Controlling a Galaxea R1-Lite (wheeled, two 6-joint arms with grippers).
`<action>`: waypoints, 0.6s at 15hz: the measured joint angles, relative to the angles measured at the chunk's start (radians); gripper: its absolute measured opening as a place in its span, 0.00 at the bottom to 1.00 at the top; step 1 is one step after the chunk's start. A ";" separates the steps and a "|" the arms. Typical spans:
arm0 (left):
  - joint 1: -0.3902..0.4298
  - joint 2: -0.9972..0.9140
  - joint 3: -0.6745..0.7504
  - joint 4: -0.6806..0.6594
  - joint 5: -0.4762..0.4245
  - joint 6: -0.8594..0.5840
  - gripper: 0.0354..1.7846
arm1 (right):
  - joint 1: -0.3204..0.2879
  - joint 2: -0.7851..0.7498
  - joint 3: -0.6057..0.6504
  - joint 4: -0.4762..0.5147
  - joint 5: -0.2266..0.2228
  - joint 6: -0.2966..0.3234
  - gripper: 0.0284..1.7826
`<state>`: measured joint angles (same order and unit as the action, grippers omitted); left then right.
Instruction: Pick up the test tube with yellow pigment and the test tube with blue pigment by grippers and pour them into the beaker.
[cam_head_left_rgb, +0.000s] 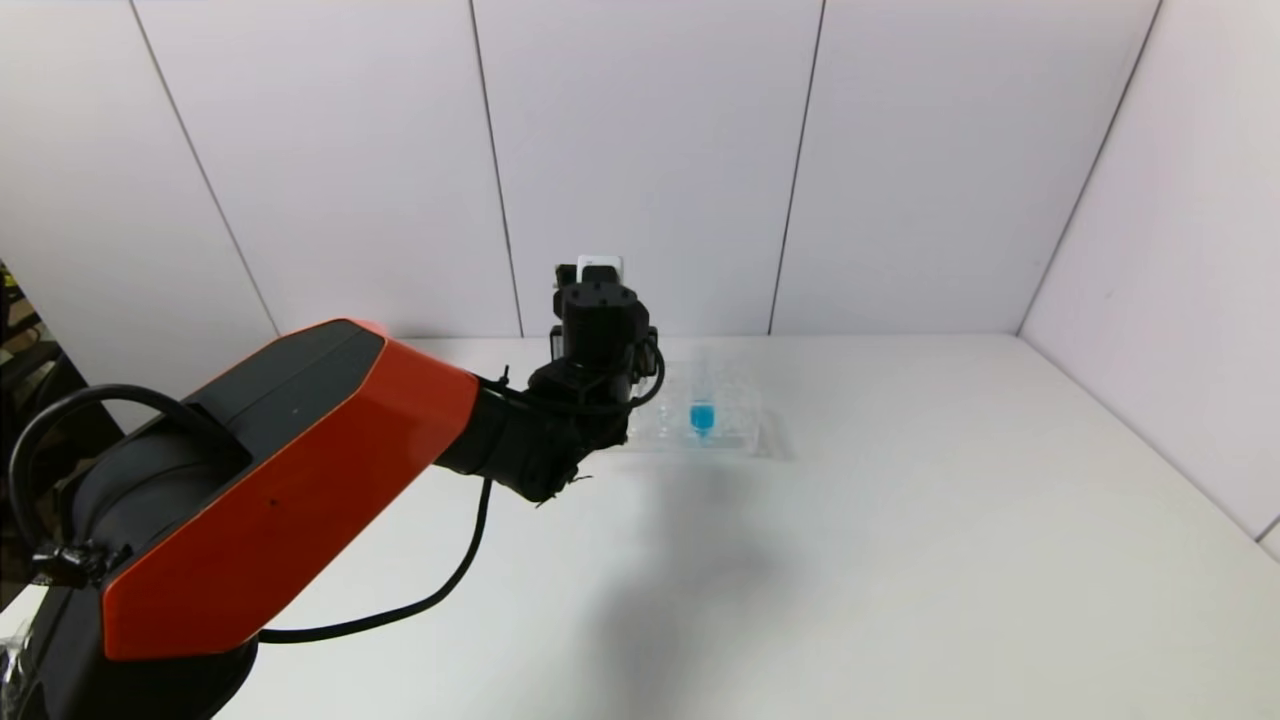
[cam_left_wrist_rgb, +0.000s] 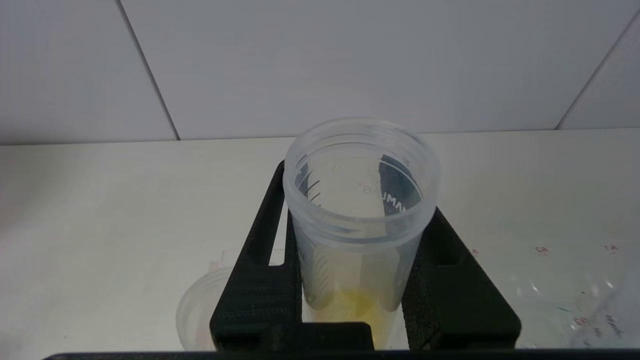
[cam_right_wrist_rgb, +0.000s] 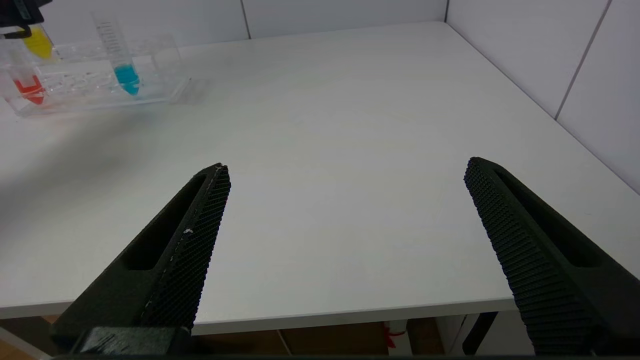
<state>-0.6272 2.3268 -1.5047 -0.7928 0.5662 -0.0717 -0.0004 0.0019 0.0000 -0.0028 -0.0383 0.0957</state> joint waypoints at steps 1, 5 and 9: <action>-0.005 -0.010 -0.003 0.006 -0.002 0.000 0.29 | 0.000 0.000 0.000 0.000 0.000 0.000 0.96; -0.008 -0.042 -0.038 0.060 -0.006 -0.002 0.29 | 0.000 0.000 0.000 0.000 0.000 0.000 0.96; -0.021 -0.071 -0.077 0.120 -0.008 -0.002 0.29 | 0.000 0.000 0.000 0.000 0.000 0.000 0.96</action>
<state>-0.6485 2.2553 -1.5813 -0.6730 0.5585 -0.0740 0.0000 0.0019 0.0000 -0.0028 -0.0383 0.0957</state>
